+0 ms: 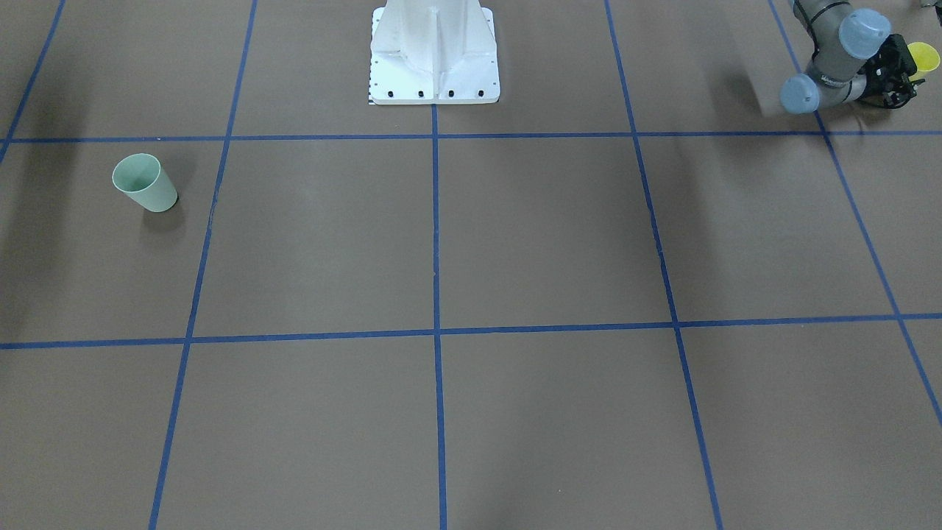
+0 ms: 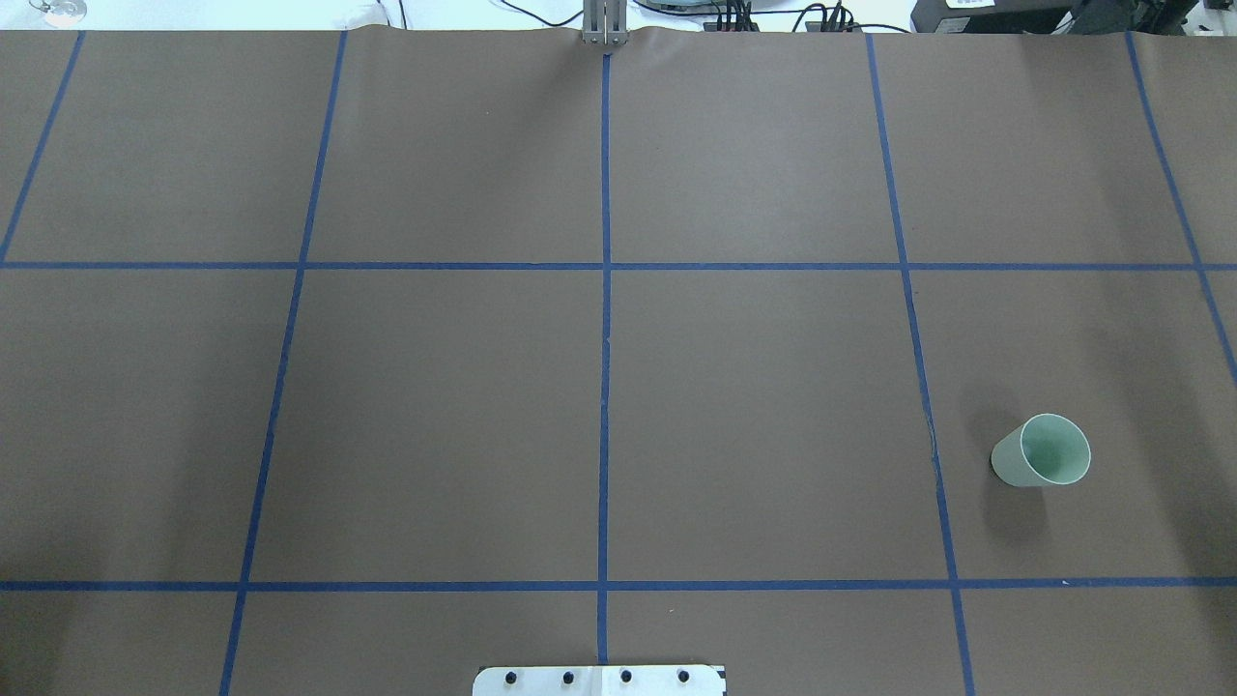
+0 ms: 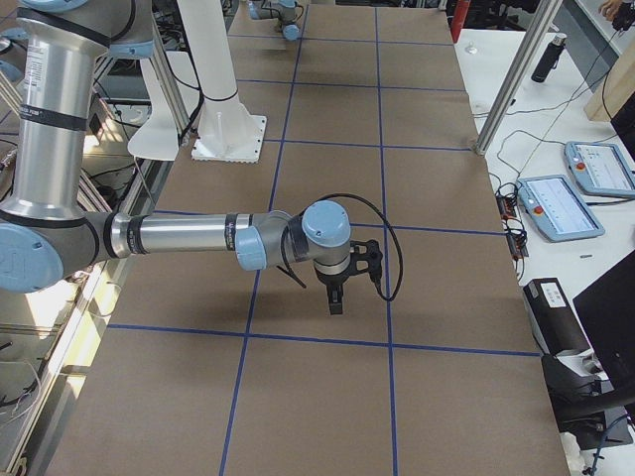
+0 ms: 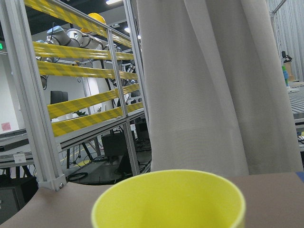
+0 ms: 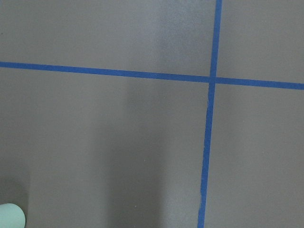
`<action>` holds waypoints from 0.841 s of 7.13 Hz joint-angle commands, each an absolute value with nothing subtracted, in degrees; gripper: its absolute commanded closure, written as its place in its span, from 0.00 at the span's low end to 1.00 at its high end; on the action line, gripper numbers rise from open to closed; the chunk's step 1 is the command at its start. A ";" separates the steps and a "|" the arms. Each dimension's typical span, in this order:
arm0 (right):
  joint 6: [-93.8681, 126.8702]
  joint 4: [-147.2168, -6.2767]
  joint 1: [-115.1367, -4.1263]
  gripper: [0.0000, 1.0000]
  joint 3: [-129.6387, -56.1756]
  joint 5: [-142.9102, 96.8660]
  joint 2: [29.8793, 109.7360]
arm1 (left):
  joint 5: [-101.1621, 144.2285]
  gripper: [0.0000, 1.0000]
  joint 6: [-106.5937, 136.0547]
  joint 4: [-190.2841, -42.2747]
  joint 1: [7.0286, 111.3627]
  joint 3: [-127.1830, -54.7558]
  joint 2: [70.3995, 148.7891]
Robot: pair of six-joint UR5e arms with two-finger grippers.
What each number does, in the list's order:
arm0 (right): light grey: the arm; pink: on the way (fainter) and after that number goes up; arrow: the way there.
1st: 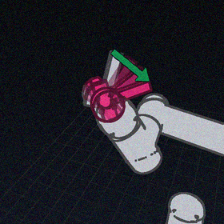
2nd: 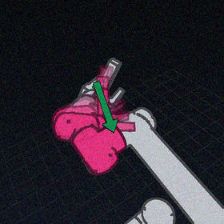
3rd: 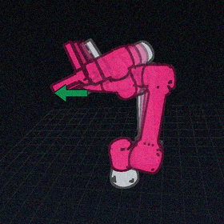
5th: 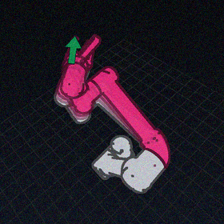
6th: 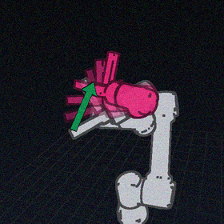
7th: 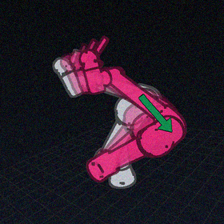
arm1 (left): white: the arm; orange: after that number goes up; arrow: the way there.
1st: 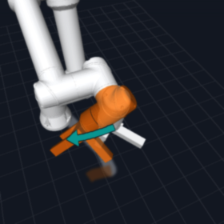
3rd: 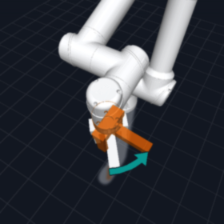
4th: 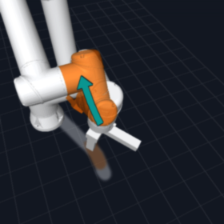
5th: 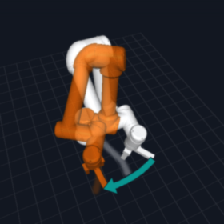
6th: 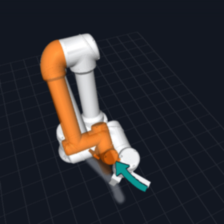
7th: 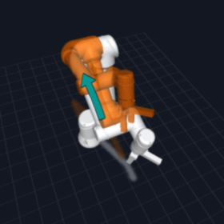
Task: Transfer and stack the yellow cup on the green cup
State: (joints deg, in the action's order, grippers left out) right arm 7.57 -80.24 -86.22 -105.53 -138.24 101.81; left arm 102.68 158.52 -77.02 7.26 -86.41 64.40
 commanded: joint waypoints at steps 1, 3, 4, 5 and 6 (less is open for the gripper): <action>7.82 -80.24 -86.22 0.00 -105.82 -138.34 101.78 | 102.48 1.00 149.54 -77.08 7.91 -92.07 57.61; 7.91 -80.33 -86.22 0.00 -105.73 -138.43 101.69 | 101.96 1.00 138.59 -76.47 13.23 -95.01 55.81; 8.00 -80.42 -86.22 0.00 -105.73 -138.43 101.69 | 96.82 1.00 133.99 -76.55 16.23 -95.18 55.81; 8.00 -80.51 -86.22 0.00 -105.65 -138.43 101.60 | 89.72 1.00 126.29 -76.47 24.26 -99.54 56.33; 8.17 -80.59 -86.13 0.00 -105.56 -138.43 101.51 | 82.34 1.00 118.38 -75.07 33.13 -102.80 57.99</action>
State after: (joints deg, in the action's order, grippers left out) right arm 8.02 -80.49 -86.20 -105.65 -138.43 101.61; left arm 91.00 127.94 -76.17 23.11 -98.77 56.59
